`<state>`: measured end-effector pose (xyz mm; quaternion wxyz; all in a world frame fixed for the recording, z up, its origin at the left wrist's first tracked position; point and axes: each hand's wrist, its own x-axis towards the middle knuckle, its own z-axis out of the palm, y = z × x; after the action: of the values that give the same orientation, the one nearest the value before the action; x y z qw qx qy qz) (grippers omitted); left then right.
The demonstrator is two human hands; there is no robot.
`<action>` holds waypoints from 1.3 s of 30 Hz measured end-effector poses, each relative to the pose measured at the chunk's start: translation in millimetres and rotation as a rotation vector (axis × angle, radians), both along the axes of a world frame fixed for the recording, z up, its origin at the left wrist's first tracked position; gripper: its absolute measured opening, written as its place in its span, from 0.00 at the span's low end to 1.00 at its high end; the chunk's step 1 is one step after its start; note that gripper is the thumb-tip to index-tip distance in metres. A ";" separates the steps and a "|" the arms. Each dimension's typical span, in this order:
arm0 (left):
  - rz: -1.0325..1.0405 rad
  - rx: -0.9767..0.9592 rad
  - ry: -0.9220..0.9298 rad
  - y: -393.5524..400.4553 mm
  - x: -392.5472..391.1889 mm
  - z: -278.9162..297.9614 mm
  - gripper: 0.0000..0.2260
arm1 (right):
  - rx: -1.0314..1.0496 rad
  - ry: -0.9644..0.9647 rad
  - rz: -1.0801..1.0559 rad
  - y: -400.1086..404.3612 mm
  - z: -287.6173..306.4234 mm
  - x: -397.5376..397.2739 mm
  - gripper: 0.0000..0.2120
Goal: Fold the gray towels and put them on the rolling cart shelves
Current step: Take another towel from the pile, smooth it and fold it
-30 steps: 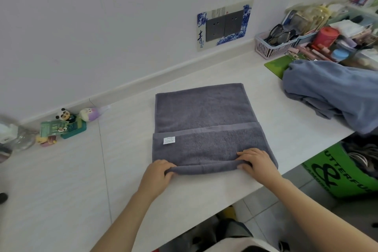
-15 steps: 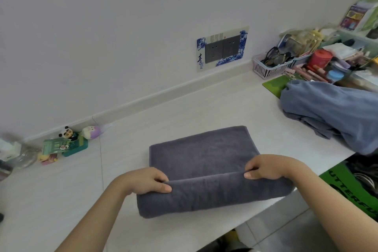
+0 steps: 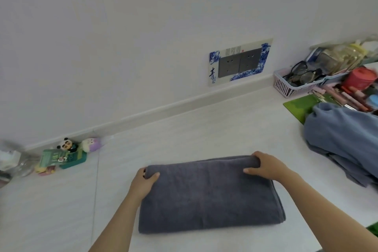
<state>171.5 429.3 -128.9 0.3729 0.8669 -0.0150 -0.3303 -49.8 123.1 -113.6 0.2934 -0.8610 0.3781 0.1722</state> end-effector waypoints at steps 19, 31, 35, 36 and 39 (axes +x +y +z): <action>0.306 0.235 -0.379 -24.1 -18.3 -31.3 0.13 | -0.238 -0.176 -0.230 9.1 -47.4 22.3 0.11; -0.555 0.424 -0.468 -30.0 6.4 -33.9 0.13 | -0.282 -0.052 0.206 -13.5 -48.9 35.4 0.17; -0.525 0.437 -0.373 -28.7 9.9 -28.6 0.13 | -0.238 0.023 0.298 -21.1 -42.4 42.5 0.16; -0.505 0.426 -0.351 -27.7 10.2 -27.2 0.13 | -0.224 0.024 0.323 -22.3 -40.1 44.1 0.15; -0.487 0.373 -0.303 -23.3 11.6 -17.2 0.14 | -0.079 -0.067 0.284 -25.8 -29.3 50.1 0.10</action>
<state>183.1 406.0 -146.1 0.1117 0.9304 -0.2164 -0.2741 0.3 97.2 -142.8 0.2444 -0.9220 0.2488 0.1684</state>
